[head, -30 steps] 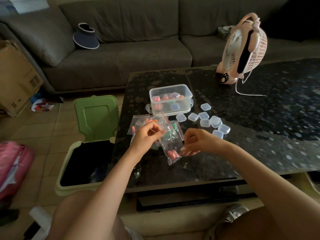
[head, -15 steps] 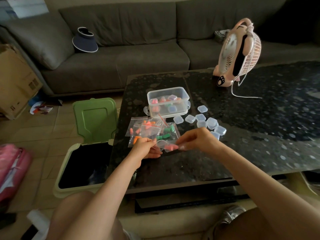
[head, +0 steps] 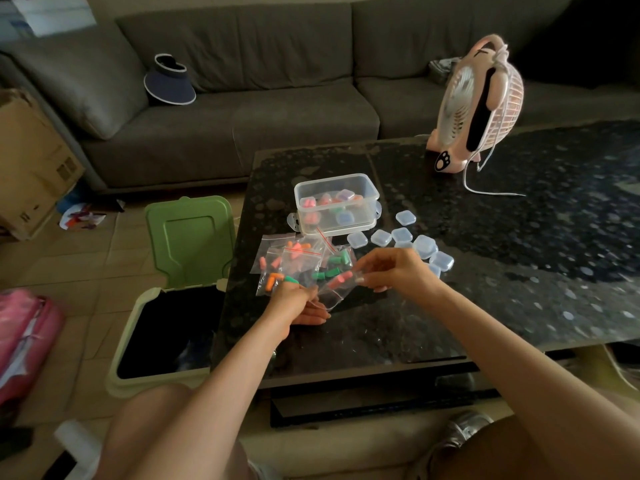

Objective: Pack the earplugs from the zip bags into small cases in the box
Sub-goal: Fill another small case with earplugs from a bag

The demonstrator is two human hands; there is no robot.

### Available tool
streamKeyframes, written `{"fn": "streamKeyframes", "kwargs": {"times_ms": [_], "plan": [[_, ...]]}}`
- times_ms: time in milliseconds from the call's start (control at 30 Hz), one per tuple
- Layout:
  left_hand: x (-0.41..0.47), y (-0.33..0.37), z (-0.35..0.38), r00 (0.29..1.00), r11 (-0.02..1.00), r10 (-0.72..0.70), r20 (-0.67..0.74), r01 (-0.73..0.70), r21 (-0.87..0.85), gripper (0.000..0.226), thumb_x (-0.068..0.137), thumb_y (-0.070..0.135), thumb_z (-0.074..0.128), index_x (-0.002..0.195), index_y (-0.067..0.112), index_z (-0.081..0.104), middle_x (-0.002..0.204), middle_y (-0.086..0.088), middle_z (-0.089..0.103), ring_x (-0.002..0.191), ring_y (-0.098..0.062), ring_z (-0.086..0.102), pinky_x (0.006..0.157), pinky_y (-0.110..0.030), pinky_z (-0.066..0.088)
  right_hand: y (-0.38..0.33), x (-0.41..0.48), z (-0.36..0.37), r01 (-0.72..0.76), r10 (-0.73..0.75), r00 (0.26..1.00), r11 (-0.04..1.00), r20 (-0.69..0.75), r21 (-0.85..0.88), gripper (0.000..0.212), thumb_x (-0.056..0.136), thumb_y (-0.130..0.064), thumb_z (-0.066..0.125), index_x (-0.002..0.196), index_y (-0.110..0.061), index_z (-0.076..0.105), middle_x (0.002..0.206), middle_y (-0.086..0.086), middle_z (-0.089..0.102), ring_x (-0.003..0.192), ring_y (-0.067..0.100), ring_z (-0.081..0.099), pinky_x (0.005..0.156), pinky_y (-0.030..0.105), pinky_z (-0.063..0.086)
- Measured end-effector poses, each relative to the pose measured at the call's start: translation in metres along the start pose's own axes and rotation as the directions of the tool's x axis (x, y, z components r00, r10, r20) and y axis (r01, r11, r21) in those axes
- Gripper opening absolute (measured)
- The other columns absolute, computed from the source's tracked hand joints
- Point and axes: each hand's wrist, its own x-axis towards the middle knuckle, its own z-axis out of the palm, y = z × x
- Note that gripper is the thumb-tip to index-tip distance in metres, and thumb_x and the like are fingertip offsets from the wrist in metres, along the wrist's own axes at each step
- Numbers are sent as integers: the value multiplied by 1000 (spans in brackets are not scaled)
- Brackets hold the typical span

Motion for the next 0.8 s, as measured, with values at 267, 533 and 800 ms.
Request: {"fn": "streamKeyframes", "kwargs": {"times_ms": [267,533,800], "plan": [[-1,1,1,1000,999,2,-2,-2,40,24,96,17,52,79,0,56,68,-14,63,40,-11,62,42,-20,52,1,3,3,25,-26,992,1000,-120,-16,12,77,-12,75,70,-18,68,68,-2,66,60,4,56,55,13,46],[-2,2,3,1000,1000,1,-6,-1,30,23,95,17,54,80,-1,56,68,-14,62,37,-9,60,40,-19,51,1,3,10,148,-151,988,984,-27,-103,28,70,-15,81,91,-22,64,83,-3,65,76,10,59,73,21,50],[1,1,2,1000,998,-4,-13,5,63,22,95,20,54,87,0,58,66,-13,65,41,-11,62,42,-19,51,-3,7,12,167,-176,982,979,-67,-120,16,81,-32,71,92,-21,72,92,-5,71,86,12,66,73,19,53]]}}
